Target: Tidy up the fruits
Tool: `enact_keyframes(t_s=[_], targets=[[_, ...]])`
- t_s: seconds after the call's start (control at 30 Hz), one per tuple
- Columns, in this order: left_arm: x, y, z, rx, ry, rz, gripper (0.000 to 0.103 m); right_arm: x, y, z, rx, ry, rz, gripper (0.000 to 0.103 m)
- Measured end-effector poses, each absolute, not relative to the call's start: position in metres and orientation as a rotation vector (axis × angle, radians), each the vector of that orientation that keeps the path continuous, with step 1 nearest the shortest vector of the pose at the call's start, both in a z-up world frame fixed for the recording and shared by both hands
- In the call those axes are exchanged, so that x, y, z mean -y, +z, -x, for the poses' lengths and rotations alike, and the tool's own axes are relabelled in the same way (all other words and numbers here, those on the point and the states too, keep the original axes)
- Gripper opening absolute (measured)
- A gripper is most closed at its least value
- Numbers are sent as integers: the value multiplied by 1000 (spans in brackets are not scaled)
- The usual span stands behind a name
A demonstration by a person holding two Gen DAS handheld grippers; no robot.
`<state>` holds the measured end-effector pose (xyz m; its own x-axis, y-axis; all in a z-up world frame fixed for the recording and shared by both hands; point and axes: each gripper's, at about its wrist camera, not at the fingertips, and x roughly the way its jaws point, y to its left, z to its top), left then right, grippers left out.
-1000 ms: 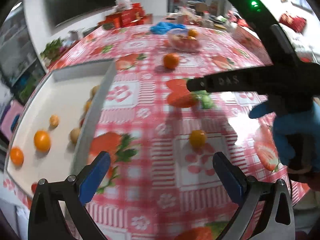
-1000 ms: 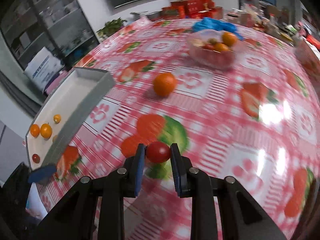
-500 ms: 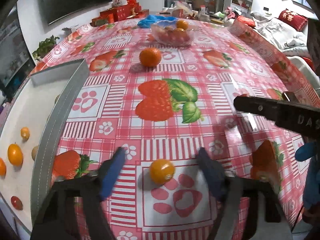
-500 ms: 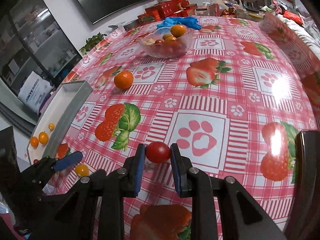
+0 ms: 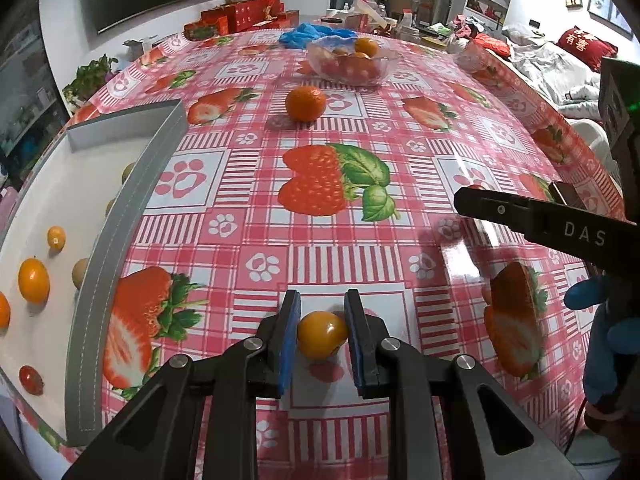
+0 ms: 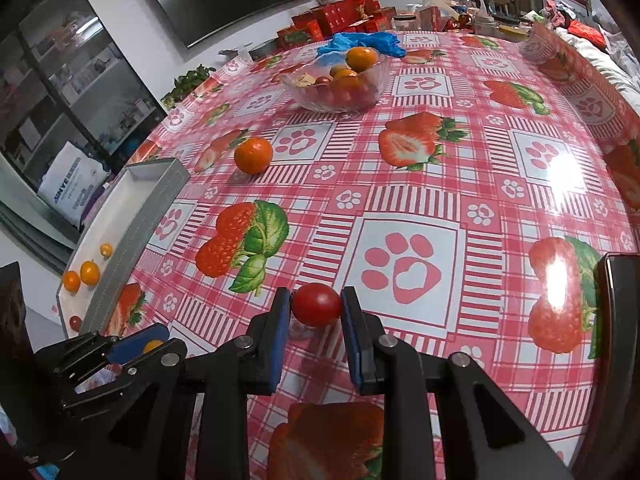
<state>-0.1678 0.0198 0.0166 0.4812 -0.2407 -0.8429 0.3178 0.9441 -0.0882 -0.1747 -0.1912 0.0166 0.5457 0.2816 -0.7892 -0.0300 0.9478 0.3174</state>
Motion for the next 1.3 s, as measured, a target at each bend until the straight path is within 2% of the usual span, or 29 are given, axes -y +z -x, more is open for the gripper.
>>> enact_keyframes(t_s=[1.3], targets=[[-50,30,165,-988,-330,-6,24,155,27,171,-1006,220,-212,28]])
